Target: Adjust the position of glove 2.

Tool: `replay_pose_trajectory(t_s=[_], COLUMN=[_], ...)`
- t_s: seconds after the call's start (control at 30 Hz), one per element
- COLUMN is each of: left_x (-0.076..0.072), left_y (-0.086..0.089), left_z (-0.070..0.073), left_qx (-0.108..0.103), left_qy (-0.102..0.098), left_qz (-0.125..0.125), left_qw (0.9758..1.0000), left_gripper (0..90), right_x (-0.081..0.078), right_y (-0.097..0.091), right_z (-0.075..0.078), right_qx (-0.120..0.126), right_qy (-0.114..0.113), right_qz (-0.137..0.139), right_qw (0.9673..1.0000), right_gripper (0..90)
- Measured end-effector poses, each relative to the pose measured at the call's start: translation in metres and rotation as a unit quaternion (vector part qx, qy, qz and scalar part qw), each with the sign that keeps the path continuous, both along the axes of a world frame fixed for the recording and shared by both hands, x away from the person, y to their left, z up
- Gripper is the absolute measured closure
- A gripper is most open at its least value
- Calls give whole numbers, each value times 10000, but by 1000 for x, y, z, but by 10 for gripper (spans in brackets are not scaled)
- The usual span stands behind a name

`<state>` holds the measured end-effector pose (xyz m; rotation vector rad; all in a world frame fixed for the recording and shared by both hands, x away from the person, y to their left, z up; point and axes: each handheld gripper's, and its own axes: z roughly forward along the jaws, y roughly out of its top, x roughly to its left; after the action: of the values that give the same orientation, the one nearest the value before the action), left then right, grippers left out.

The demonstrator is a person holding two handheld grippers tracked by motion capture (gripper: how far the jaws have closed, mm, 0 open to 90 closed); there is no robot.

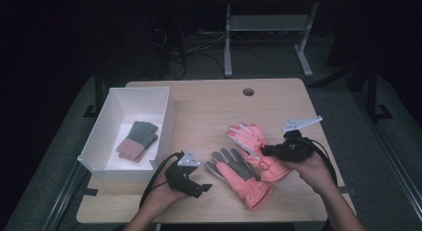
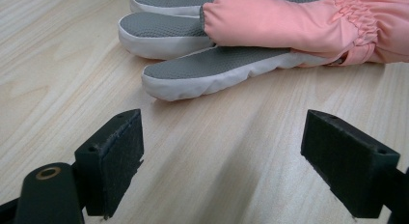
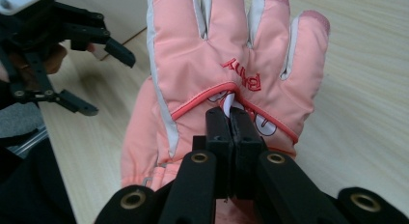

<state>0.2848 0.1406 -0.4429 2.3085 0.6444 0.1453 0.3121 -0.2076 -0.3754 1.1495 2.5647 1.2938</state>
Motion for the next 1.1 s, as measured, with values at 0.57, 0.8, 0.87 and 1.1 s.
replay_pose_trajectory(t_s=[0.57, 0.8, 0.87, 1.1], left_x=[0, -2, -2, -1], left_y=[-1, -3, -3, -3], left_z=[0, 0, 0, 0], left_qx=[20, -17, 57, 26], left_qy=[2, 39, 18, 44], left_qz=[14, 9, -35, 21], left_qw=[10000, 10000, 10000, 10000], left_gripper=[149, 157, 157, 159], right_x=[-23, -19, -19, -18], right_y=[42, 53, 56, 70], right_z=[-7, -21, -23, -31], right_qx=[0, -171, -269, -797], right_qy=[316, 519, 524, 360], right_qz=[282, 222, 212, 406], right_qw=[9991, 9983, 9980, 9953], right_gripper=[885, 884, 884, 802])
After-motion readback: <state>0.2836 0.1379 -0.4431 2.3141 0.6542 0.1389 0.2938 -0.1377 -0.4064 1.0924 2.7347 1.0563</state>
